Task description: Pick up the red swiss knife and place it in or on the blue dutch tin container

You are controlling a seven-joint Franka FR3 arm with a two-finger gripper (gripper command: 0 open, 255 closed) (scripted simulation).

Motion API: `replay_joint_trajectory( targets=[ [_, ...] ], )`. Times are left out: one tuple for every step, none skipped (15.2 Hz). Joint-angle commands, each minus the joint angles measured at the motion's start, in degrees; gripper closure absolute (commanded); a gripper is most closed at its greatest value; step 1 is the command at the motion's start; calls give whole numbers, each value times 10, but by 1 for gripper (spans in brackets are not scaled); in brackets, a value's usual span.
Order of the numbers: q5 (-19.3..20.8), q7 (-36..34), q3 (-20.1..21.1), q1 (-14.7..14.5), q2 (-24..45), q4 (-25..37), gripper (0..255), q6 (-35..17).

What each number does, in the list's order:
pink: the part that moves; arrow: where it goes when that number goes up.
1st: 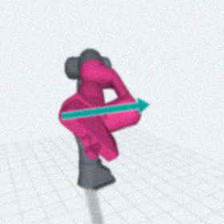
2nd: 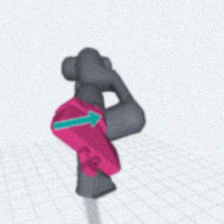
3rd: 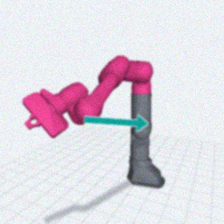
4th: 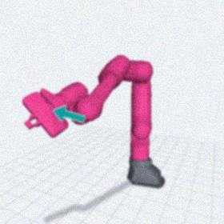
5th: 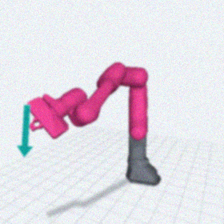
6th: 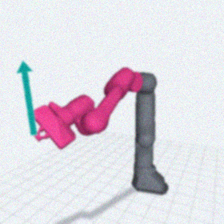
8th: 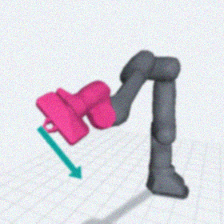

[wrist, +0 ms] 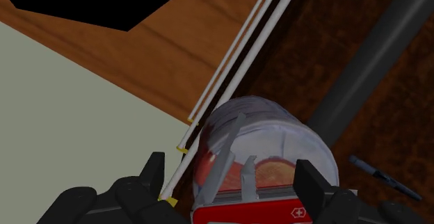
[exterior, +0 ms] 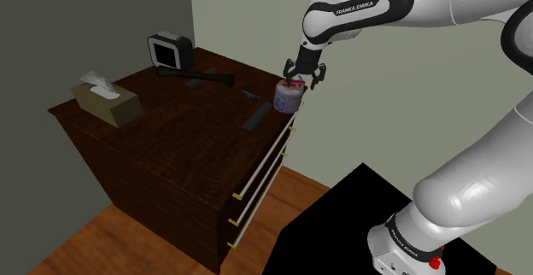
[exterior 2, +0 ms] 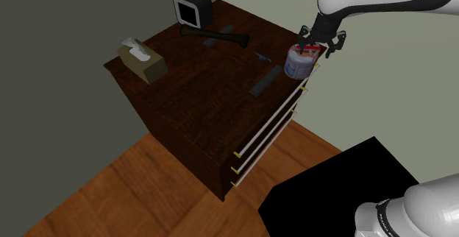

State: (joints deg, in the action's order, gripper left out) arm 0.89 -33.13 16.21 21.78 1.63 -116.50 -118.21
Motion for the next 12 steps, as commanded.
replay_joint_trajectory(
  targets=[
    [-2, 1, 0, 0, -6, 13, 0, 19],
    [-4, 3, 0, 0, -12, 26, 0, 37],
    [-5, 4, 0, 1, -17, 40, 0, 56],
    [-6, 5, -1, 1, -20, 51, 0, 70],
    [-6, 5, -1, 1, -20, 51, 0, 70],
    [-6, 5, -1, 1, -20, 51, 0, 70],
    [-6, 5, -1, 1, -20, 51, 0, 70],
    [-6, 5, -1, 1, -20, 51, 0, 70],
    [-6, 5, -1, 1, -20, 51, 0, 70],
    [-6, 5, -1, 1, -20, 51, 0, 70],
    [-6, 5, -1, 1, -20, 51, 0, 70],
    [-6, 5, -1, 1, -20, 51, 0, 70]
  ],
)
